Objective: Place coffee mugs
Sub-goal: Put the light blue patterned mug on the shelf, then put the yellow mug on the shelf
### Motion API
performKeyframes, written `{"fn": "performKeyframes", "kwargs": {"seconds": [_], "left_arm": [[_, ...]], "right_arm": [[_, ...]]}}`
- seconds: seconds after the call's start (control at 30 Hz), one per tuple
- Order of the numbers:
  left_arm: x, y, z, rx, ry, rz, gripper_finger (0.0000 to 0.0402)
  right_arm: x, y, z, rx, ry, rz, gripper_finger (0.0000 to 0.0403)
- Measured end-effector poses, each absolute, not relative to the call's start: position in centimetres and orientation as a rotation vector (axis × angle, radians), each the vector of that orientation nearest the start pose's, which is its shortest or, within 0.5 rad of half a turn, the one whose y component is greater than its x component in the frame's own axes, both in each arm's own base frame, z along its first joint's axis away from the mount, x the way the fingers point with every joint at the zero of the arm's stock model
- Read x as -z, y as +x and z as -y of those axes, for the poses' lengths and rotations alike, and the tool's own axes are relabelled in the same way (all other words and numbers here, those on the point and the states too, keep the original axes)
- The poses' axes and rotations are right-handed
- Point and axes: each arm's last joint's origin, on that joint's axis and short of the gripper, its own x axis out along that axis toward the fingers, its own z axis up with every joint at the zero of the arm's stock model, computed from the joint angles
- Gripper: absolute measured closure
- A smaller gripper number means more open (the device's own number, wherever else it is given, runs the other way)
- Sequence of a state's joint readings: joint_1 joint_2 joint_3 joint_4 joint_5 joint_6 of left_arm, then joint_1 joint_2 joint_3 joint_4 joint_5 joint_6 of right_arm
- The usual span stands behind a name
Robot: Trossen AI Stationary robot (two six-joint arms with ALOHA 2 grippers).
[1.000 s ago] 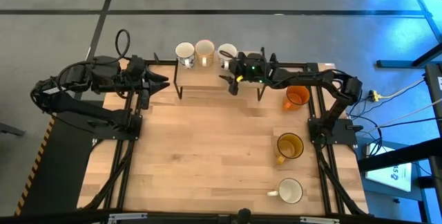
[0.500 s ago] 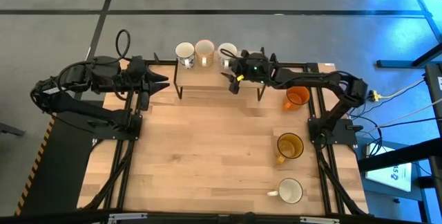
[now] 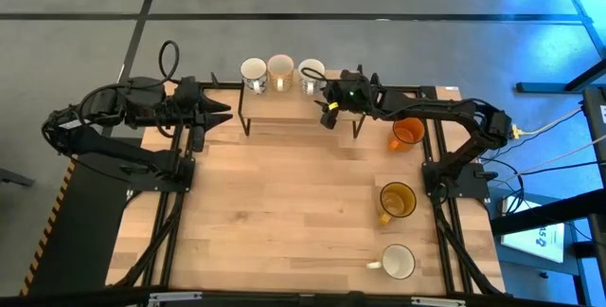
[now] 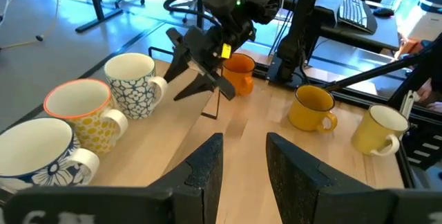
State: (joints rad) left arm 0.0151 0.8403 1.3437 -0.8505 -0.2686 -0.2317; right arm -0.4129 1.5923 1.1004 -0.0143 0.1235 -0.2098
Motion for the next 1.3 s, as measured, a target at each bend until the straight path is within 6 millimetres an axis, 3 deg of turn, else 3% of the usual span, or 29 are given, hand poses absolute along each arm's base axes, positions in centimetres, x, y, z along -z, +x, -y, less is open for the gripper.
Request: {"fn": "performKeyframes", "kwargs": {"seconds": [0.3,0.53,0.97,1.13,1.3], "left_arm": [[-43.7,11.9,-0.9,-0.321,-0.182,-0.325,0.0297],[-43.7,11.9,-0.9,-0.321,-0.182,-0.324,0.0297],[-43.7,11.9,-0.9,-0.321,-0.184,-0.324,0.0297],[-43.7,11.9,-1.0,-0.322,-0.184,-0.323,0.0297],[-43.7,11.9,-0.9,-0.321,-0.184,-0.323,0.0297]], "right_arm": [[-25.9,31.3,16.5,0.632,-0.142,-0.578,0.0214],[-25.7,30.8,18.2,0.619,-0.117,-0.544,0.0214],[-24.4,32.1,18.9,0.629,-0.126,-0.507,0.0214],[-24.9,31.8,18.2,0.613,-0.097,-0.516,0.0214],[-27.8,30.8,14.8,0.513,0.061,-0.470,0.0214]]}}
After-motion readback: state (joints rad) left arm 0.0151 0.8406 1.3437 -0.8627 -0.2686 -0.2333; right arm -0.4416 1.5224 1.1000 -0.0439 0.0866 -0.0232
